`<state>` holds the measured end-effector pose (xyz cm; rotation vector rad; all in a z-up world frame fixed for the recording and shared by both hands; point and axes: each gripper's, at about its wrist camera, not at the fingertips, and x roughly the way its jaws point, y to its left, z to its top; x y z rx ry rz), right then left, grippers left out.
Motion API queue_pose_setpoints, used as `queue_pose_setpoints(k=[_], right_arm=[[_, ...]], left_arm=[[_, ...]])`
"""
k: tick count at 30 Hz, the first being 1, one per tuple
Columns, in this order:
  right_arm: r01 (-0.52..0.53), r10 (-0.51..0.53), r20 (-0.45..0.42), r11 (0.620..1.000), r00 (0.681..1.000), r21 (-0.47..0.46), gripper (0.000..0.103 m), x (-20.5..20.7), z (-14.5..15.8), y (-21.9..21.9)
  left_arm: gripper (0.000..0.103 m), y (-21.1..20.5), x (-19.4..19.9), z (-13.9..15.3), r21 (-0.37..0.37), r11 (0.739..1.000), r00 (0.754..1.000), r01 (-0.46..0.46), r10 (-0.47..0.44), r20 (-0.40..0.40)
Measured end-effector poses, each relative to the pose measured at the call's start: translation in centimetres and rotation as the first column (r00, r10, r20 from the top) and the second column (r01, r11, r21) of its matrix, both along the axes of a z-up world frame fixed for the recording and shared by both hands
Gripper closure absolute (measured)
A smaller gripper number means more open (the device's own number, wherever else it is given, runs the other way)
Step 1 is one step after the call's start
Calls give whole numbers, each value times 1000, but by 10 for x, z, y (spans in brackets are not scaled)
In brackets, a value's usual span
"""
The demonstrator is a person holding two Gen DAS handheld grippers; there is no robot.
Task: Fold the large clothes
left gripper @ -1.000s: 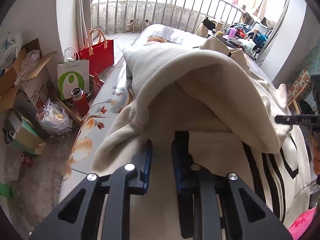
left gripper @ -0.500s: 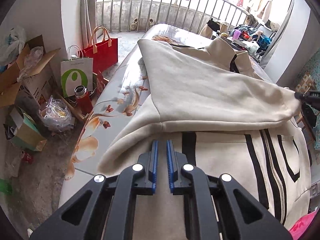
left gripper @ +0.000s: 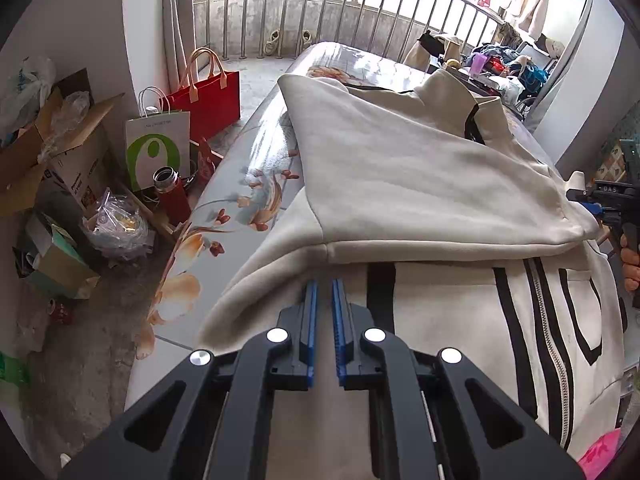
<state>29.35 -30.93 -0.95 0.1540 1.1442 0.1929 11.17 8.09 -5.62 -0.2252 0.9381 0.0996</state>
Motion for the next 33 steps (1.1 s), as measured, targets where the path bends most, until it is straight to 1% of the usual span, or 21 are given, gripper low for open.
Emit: queue_pose_setpoints(k=[2, 3, 5, 8, 10, 11, 13, 15, 16, 17, 19, 20, 21, 22, 24, 25, 27, 28, 29, 32, 33], right_arm=[[-24, 24, -22, 1000, 999, 10, 77, 4, -9, 1], [-37, 37, -26, 999, 999, 6, 99, 4, -11, 4], [-60, 59, 24, 998, 998, 14, 100, -1, 0, 9], [-82, 65, 199, 994, 978, 77, 101, -18, 43, 10], [-75, 54, 285, 995, 957, 65, 101, -24, 58, 9], [-71, 54, 290, 996, 956, 50, 101, -20, 57, 8], [-49, 41, 213, 998, 976, 34, 99, -4, 37, 3], [-4, 8, 140, 1000, 990, -27, 96, 7, 14, -4], [26, -18, 129, 998, 992, -63, 91, 8, 8, -8], [49, -41, 129, 997, 991, -66, 88, 8, 7, -15], [61, -57, 170, 998, 984, -19, 85, -5, 18, -22], [36, -34, 200, 999, 979, -10, 83, -13, 26, -18], [-7, 10, 234, 1000, 972, -14, 78, -23, 35, -11], [-60, 65, 262, 998, 963, -25, 70, -33, 40, -3], [-170, 180, 269, 984, 946, -60, 66, -47, 40, 17], [-225, 238, 246, 971, 940, -78, 66, -51, 33, 27], [-279, 302, 185, 950, 935, -143, 66, -54, 13, 40], [-289, 317, 145, 939, 937, -187, 66, -53, 0, 45], [-290, 319, 110, 932, 941, -219, 66, -52, -10, 46], [-251, 274, 125, 952, 953, -173, 64, -57, -5, 37], [-239, 262, 141, 957, 955, -164, 60, -62, -1, 34]], left_arm=[[95, 0, 1, 1, 7, 1000, 1000, 4, -4, -9], [95, 0, 2, 1, 8, 1000, 1000, 3, -3, -12], [95, -1, 3, 1, 23, 1000, 1000, -4, 4, -15], [95, 0, 2, 1, 39, 999, 1000, -23, 24, -16], [95, 1, 1, 0, 42, 999, 999, -31, 31, -14], [95, 1, 1, -1, 44, 999, 999, -33, 34, -13], [95, -1, 2, 0, 55, 998, 999, -32, 33, -18], [95, -1, 2, 2, 54, 998, 999, -29, 31, -25], [95, 0, 0, 3, 49, 998, 999, -30, 31, -31], [95, 2, -2, 6, 47, 998, 999, -30, 32, -38], [95, 5, -11, 16, 51, 998, 998, -28, 31, -46], [95, 6, -17, 25, 56, 998, 999, -26, 28, -41], [94, 7, -23, 33, 64, 998, 999, -20, 22, -31], [92, 7, -28, 42, 75, 997, 1000, -12, 14, -23], [82, 5, -32, 58, 103, 995, 1000, 8, -7, -10], [80, 3, -30, 65, 114, 993, 1000, 17, -15, -12], [73, -3, -22, 75, 117, 993, 999, 33, -32, -15], [70, -6, -16, 80, 103, 994, 999, 40, -39, -11], [63, -8, -9, 84, 86, 995, 999, 41, -41, -6], [52, -21, 16, 90, 67, 996, 998, 59, -59, 4], [46, -27, 25, 90, 73, 995, 997, 71, -71, 8]])
